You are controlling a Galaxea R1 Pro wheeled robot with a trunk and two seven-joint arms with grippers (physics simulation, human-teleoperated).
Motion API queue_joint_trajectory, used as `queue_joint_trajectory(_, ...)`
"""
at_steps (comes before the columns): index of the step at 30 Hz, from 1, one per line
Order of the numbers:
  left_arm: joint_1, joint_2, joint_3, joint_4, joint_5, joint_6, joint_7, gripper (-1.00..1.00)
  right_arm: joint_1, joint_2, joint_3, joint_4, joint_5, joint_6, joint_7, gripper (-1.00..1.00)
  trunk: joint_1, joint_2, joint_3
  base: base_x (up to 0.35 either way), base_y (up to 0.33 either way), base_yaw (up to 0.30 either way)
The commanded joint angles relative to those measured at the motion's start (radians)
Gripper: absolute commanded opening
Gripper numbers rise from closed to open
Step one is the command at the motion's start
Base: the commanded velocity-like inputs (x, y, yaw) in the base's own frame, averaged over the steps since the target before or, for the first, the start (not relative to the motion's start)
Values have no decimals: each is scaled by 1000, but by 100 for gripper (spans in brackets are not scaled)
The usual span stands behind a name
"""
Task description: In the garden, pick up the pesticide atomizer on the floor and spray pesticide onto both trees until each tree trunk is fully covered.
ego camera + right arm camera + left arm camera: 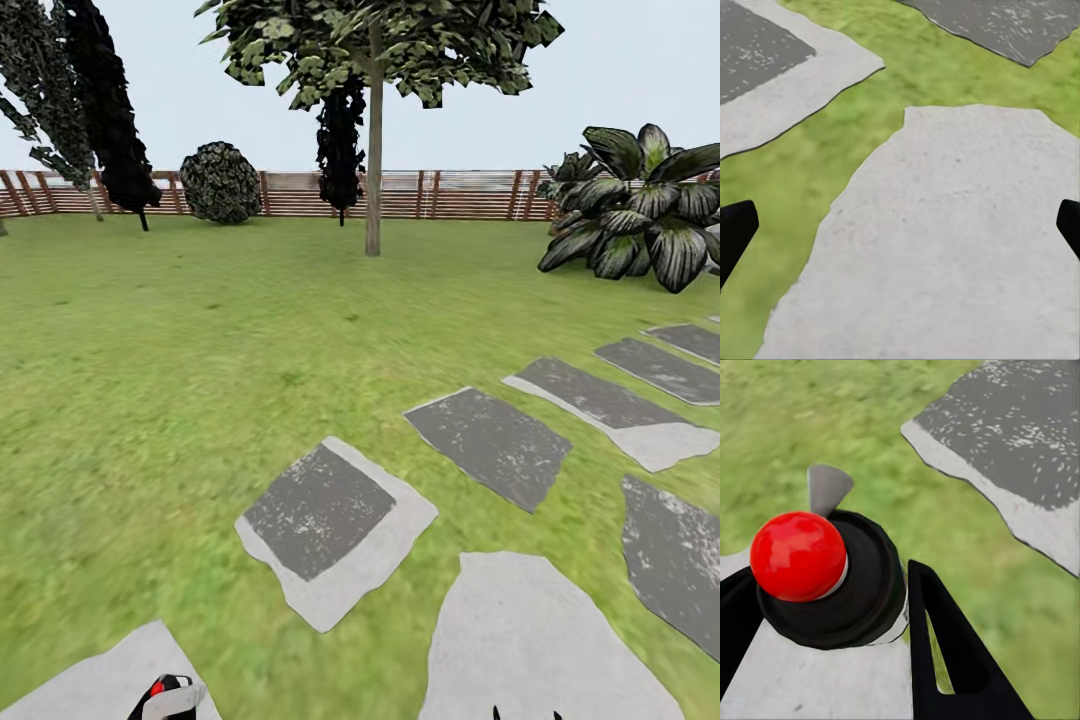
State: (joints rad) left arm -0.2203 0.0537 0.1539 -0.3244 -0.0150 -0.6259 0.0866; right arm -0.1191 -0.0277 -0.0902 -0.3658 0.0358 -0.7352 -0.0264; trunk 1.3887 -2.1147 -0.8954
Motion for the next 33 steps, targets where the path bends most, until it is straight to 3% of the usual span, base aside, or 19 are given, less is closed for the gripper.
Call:
queue_joint_trajectory(1, -1, 0, -1, 1, -2, -3, 4, -100, -1, 0, -2, 1, 4, -3, -3, 100, 0, 0, -1, 339, 0, 0)
queue_joint_trajectory(33, -1, 0, -1, 1, -2, -3, 4, -100, -1, 1, -2, 1, 4, -3, -3, 100, 0, 0, -1, 339, 0, 0)
